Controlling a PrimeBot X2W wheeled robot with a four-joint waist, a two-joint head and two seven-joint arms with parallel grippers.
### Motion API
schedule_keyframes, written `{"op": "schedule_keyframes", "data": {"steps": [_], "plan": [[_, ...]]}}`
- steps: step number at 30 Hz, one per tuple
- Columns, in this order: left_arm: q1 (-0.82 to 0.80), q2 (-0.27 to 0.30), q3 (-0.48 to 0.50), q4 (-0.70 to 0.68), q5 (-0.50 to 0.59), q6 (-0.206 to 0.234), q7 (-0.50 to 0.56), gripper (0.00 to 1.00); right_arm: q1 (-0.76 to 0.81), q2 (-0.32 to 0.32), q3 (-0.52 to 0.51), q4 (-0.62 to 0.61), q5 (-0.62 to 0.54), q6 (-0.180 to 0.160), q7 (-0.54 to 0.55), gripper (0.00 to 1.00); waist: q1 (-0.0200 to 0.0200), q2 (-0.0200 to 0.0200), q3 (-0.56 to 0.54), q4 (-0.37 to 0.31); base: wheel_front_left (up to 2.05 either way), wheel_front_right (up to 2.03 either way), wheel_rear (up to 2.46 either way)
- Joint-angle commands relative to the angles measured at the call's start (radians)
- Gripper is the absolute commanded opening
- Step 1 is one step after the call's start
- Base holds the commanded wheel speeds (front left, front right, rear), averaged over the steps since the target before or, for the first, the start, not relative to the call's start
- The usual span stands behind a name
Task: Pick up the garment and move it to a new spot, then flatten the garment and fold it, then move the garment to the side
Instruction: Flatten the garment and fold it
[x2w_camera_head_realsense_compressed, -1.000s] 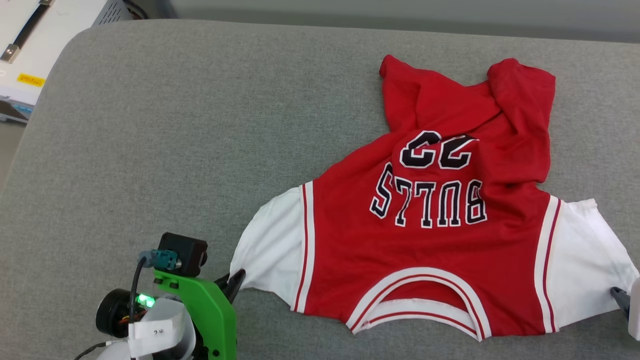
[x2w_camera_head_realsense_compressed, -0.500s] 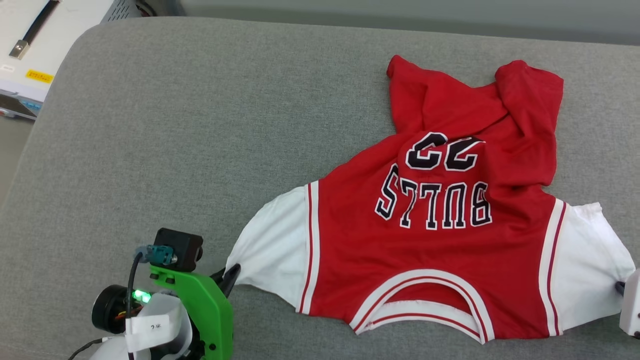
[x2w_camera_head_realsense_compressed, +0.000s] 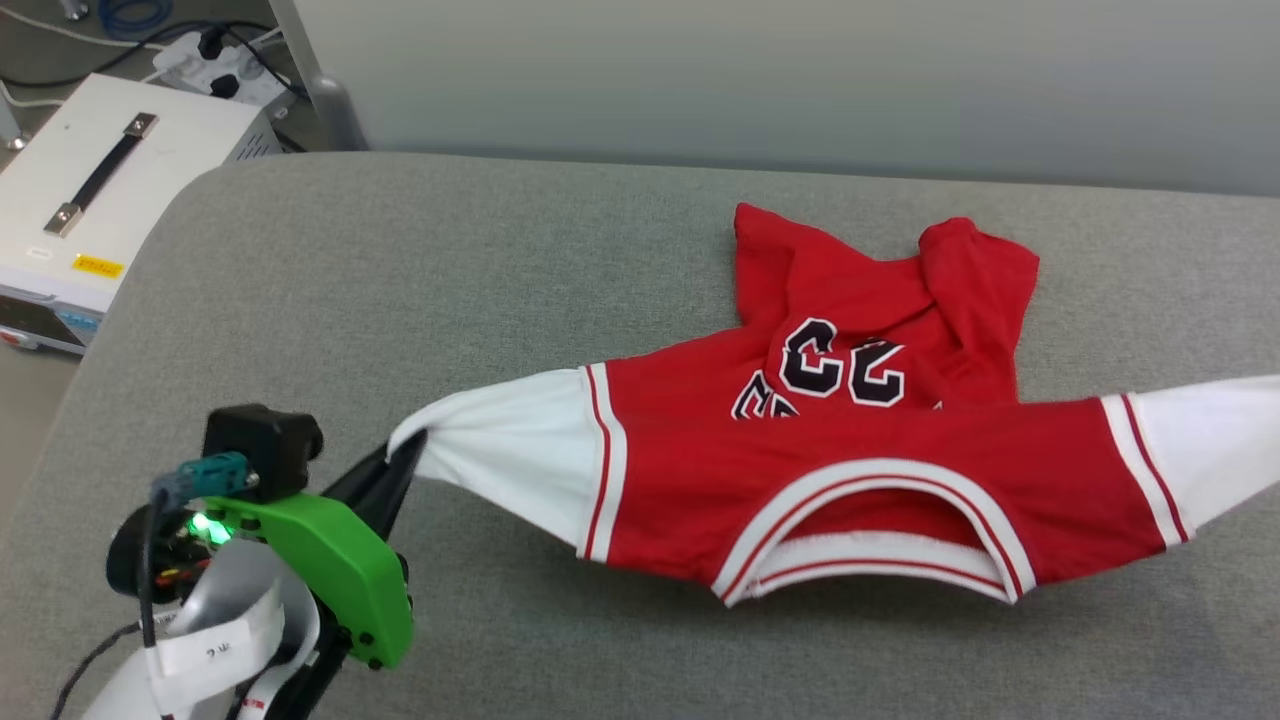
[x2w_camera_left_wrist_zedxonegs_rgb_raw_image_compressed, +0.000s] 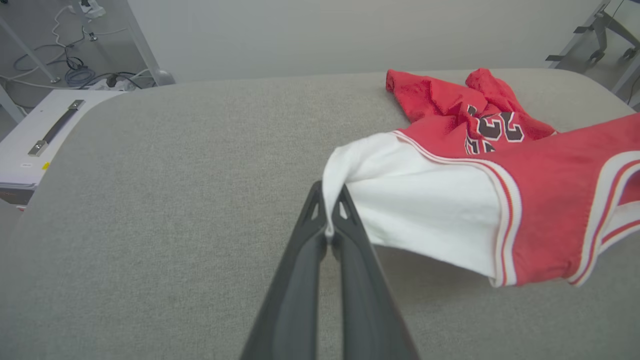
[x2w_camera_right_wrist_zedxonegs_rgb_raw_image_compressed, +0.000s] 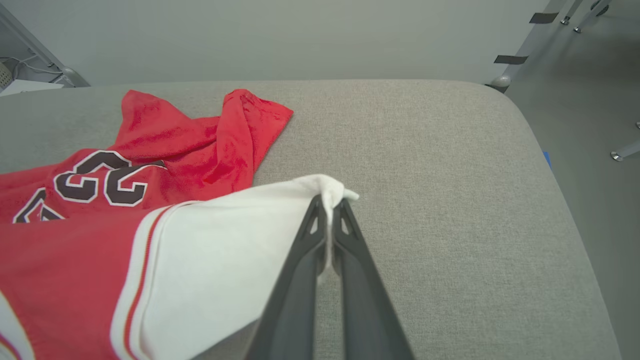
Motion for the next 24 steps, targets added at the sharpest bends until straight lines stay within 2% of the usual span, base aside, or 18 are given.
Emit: {"op": "schedule_keyframes", "data": {"steps": [1,8,19,24], "plan": [[-0.035,0.011,0.02,-0.011,0.008,0.007,-0.018,0.0,-0.035,-0.014,-0.011,-0.025,0.015,-0.001,-0.002,0.0,0.0,0.0,-0.054,-0.025,0.0,0.0,0.0],[-0.145,0.025,0.092,-0.06,0.004,0.006,-0.055,0.0,-0.2,-0.069,-0.024,-0.093,0.05,-0.001,-0.011,0.0,0.0,0.0,-0.102,-0.045,0.0,0.0,0.0],[-0.371,0.066,0.16,-0.072,-0.009,-0.015,-0.031,0.0,-0.434,-0.113,0.038,-0.04,0.03,-0.001,-0.051,0.0,0.0,0.0,-0.09,-0.07,0.0,0.0,0.0],[-0.475,0.094,0.164,-0.022,-0.049,-0.07,0.002,0.0,-0.543,-0.119,0.075,0.008,0.005,-0.001,-0.067,0.0,0.0,0.0,-0.031,-0.074,0.0,0.0,0.0]]}}
